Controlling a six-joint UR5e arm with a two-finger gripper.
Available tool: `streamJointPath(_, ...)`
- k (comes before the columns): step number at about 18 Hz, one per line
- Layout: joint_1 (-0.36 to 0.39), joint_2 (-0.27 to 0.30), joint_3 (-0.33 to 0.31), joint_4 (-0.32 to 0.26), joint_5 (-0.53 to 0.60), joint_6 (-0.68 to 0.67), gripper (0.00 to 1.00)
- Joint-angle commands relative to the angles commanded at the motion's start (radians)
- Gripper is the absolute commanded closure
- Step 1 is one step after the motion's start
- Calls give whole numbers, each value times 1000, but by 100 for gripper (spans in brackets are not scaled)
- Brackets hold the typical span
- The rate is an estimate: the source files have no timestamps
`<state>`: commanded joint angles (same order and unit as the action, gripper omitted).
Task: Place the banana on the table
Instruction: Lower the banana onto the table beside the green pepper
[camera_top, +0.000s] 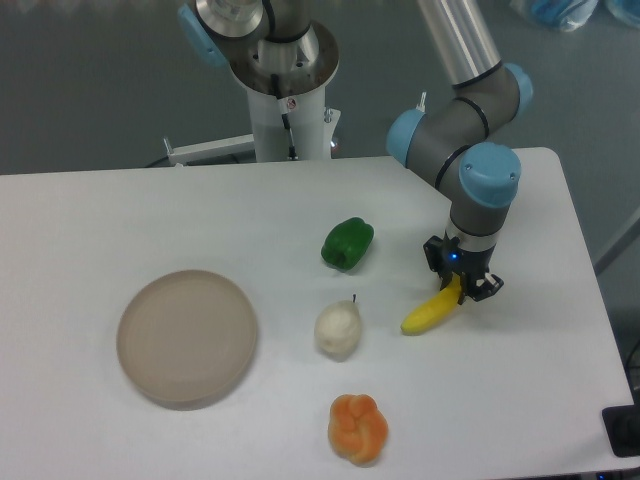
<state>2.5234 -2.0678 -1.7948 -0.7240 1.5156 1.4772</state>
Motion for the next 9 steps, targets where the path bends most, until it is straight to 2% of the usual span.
streamJointPath(7, -2, -2, 3, 0, 0, -2, 65)
streamJointPath(9, -3, -2, 5, -2, 0, -2, 58)
